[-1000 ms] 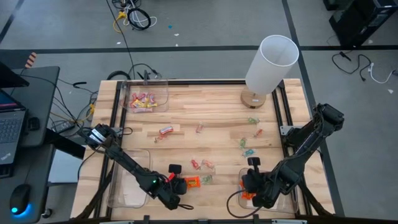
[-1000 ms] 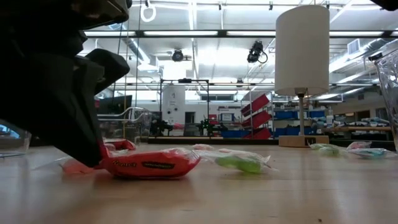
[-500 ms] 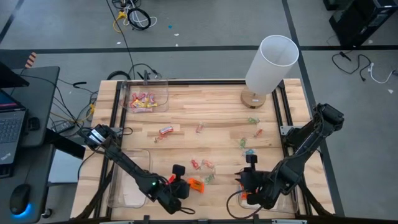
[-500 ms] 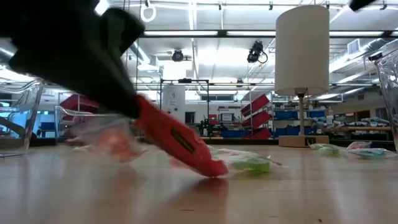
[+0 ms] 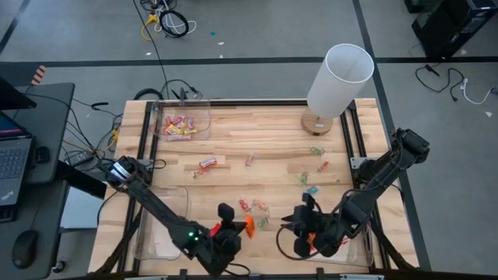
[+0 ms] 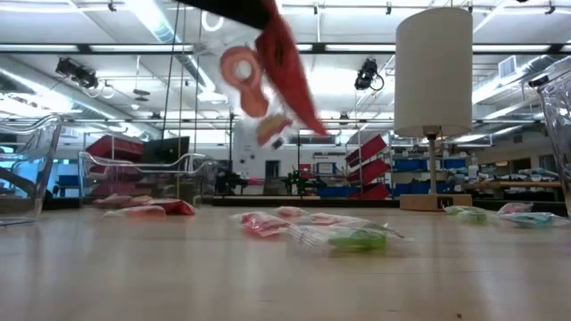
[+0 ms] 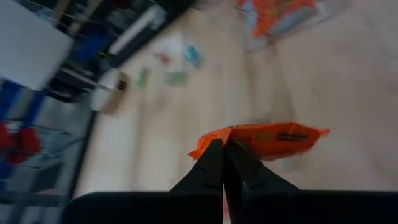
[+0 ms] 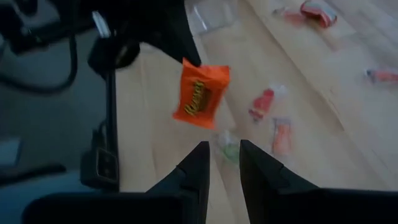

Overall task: Sort candy
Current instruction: Put the chocolate into the bottom right transparent bin

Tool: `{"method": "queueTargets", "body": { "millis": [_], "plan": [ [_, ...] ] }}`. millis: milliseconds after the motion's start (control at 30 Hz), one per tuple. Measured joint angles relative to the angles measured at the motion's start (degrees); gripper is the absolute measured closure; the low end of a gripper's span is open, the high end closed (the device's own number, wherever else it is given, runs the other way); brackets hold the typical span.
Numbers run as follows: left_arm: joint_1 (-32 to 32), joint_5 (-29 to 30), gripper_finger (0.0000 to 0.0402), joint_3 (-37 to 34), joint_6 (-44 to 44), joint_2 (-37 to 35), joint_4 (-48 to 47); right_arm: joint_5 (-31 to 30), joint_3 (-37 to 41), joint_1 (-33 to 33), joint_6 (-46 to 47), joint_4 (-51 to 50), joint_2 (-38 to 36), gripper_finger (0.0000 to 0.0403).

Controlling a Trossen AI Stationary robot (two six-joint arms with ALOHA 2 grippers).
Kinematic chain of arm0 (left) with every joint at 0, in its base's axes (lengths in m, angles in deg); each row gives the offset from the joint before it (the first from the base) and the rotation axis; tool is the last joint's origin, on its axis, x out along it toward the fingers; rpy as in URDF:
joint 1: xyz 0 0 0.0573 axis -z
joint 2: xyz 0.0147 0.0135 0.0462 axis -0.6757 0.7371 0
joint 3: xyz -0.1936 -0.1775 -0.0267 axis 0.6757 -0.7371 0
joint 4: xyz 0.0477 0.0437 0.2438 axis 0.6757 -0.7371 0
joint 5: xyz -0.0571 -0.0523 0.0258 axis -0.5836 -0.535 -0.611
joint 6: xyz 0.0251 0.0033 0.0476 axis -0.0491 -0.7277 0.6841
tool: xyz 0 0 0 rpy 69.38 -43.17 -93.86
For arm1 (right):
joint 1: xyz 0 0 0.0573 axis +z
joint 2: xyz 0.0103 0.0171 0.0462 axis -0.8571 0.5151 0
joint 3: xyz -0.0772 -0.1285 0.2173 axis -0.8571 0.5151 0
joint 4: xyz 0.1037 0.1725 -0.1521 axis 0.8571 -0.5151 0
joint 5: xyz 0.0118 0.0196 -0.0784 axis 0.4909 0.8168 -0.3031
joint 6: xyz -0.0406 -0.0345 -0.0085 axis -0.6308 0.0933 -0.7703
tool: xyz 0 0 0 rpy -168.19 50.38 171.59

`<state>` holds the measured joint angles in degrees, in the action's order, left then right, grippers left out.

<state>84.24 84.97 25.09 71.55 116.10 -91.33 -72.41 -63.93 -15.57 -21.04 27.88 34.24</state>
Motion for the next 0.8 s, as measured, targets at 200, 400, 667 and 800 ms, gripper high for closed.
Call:
{"method": "queueTargets", "body": {
  "millis": [200,400,667,800],
  "plan": [
    [0.45,3.88,0.0401,0.53,1.40,-0.04,-0.42,-1.13,0.00,-0.45,-0.60,1.79,0.00,0.0329],
    [0.41,0.80,0.0401,-0.24,-4.43,-0.09,-4.83,-1.13,0.00,-0.40,-1.55,1.83,0.00,0.0329],
    [1.13,-6.97,0.0401,-0.35,-13.80,0.48,-14.34,-1.13,0.00,-0.40,-2.45,1.50,0.02,0.0329],
    [1.65,-6.21,0.0401,-0.35,-17.22,1.12,-15.40,-1.13,0.00,-0.40,-3.08,1.41,0.02,0.0329]
  ]
}}
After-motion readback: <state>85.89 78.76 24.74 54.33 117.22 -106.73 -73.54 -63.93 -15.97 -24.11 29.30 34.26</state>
